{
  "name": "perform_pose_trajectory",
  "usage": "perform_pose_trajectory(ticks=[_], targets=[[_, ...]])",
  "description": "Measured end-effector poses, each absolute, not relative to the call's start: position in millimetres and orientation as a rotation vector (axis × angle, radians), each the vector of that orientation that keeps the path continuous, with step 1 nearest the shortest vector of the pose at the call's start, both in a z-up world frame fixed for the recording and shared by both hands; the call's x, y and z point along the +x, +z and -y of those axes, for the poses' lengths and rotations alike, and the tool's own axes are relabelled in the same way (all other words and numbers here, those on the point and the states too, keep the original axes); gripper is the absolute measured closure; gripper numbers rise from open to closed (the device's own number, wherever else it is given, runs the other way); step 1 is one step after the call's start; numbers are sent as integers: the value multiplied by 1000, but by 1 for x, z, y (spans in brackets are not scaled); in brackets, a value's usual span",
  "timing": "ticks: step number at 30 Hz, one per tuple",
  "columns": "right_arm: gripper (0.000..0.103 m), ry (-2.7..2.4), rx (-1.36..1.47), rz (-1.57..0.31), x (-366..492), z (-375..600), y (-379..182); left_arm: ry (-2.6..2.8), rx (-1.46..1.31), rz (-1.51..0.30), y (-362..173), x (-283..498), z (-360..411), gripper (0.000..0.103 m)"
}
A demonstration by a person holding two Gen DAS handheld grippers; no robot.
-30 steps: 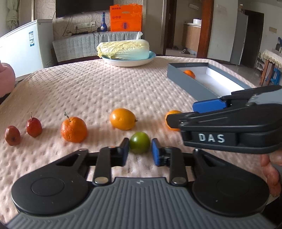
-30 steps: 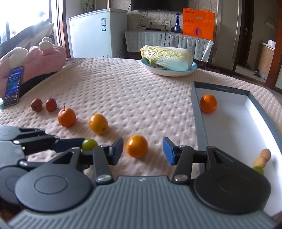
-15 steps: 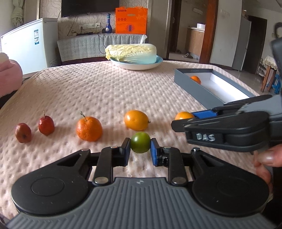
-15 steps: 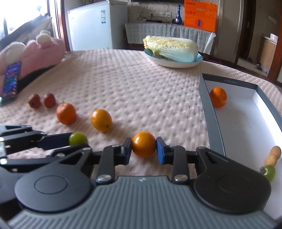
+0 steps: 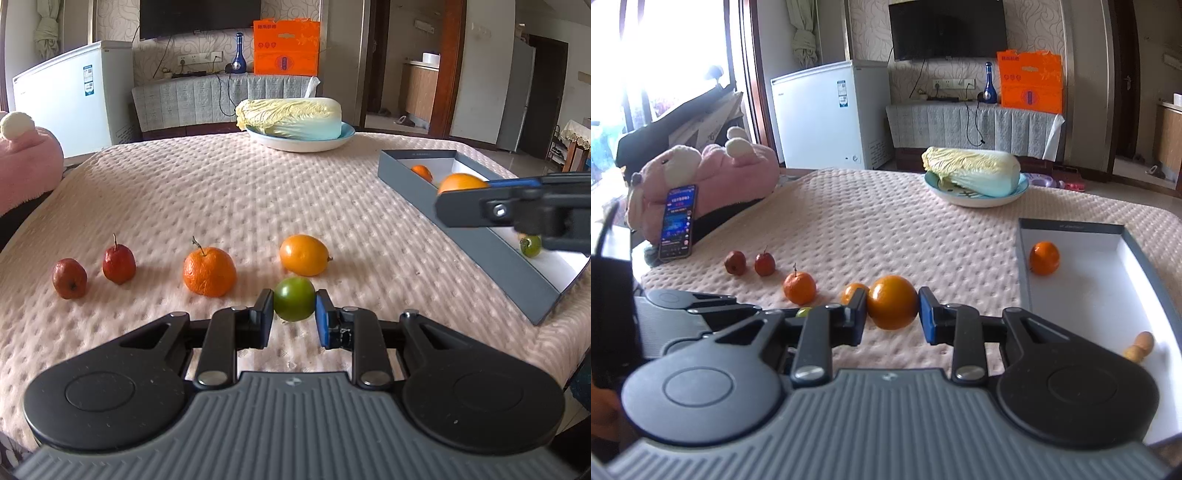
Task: Organize fruits
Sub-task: 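Grasp the green lime with the left tool while the right tool grasps an orange, then carry the lime in the left tool and the orange in the right tool over the grey box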
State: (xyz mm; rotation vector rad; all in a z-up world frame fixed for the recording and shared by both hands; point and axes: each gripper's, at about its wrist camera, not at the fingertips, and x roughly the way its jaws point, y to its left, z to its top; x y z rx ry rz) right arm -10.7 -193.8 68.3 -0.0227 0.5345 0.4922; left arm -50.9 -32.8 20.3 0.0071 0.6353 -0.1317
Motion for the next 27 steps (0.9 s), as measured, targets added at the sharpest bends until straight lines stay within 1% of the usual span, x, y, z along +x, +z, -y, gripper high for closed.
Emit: perform_pose_trajectory(ticks=[13, 27], targets=[[70, 510, -43, -498, -26, 213, 77, -133, -11, -632, 23, -52, 38, 75], [70, 503, 4, -475, -27, 230, 82, -156, -20, -615, 31, -49, 44, 75]])
